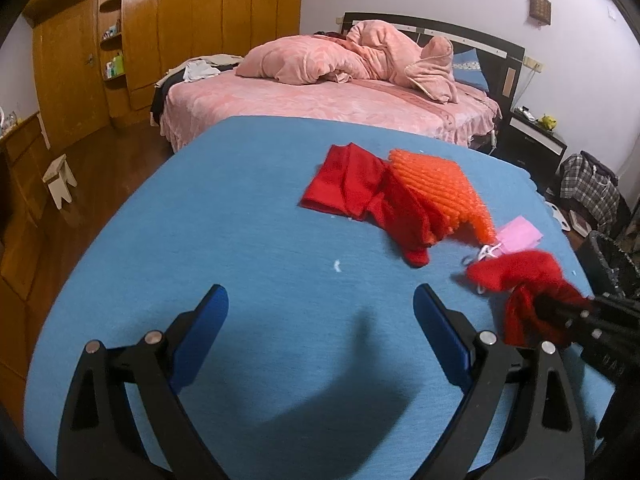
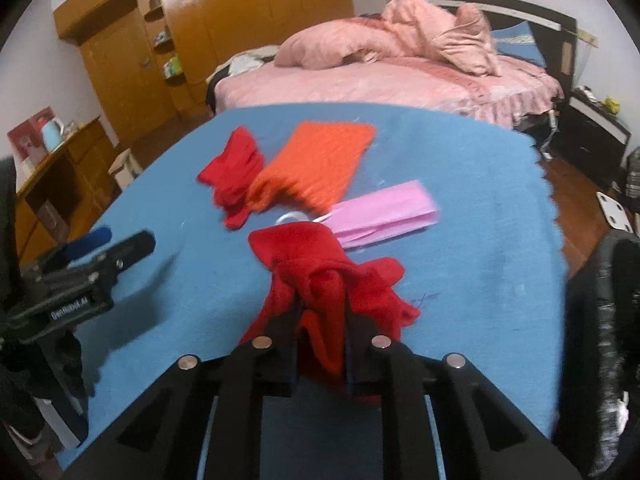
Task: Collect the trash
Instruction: 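Grasp the pink face mask with the left gripper while the right holds the red cloth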
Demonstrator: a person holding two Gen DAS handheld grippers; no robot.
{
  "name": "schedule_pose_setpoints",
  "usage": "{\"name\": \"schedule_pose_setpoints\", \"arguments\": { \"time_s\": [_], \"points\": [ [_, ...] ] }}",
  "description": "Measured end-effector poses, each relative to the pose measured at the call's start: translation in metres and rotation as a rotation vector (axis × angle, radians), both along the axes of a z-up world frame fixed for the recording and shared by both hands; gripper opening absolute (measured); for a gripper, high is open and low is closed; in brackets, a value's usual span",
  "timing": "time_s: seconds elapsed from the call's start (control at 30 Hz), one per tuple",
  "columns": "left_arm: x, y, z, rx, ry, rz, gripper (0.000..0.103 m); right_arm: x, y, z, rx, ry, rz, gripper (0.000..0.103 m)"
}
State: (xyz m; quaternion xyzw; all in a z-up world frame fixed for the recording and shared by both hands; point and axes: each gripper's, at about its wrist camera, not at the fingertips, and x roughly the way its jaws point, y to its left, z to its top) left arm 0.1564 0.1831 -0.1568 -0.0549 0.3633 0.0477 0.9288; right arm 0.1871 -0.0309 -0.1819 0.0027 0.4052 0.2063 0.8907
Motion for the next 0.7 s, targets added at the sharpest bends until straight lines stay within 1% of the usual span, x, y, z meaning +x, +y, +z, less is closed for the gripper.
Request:
{"name": "schedule_pose_setpoints", "arguments": {
  "time_s": [0.17,0.27,0.33,0.47,0.7],
  "points": [
    [0.010,-0.019,0.002,-0.013,-0.013,-0.049,0.091,0.009,-0.031,0.016,-0.001,-0.047,-0.109,0.016],
    [0.020,-0.035,0.003,-0.029,-0.017,-0.086,0.085,0.020,-0.050,0.018,-0.004,-0.049,-0.169,0.016],
    [0.029,-0.046,0.001,-0.038,-0.013,-0.113,0.084,0.027,-0.058,0.018,-0.007,-0.044,-0.191,0.016],
    [0.043,-0.066,-0.002,-0.054,-0.002,-0.156,0.082,0.033,-0.068,0.012,-0.008,-0.032,-0.212,0.016],
    [0.064,-0.093,-0.013,-0.084,0.048,-0.225,0.075,0.034,-0.070,0.011,-0.005,-0.038,-0.203,0.016]
  ]
}}
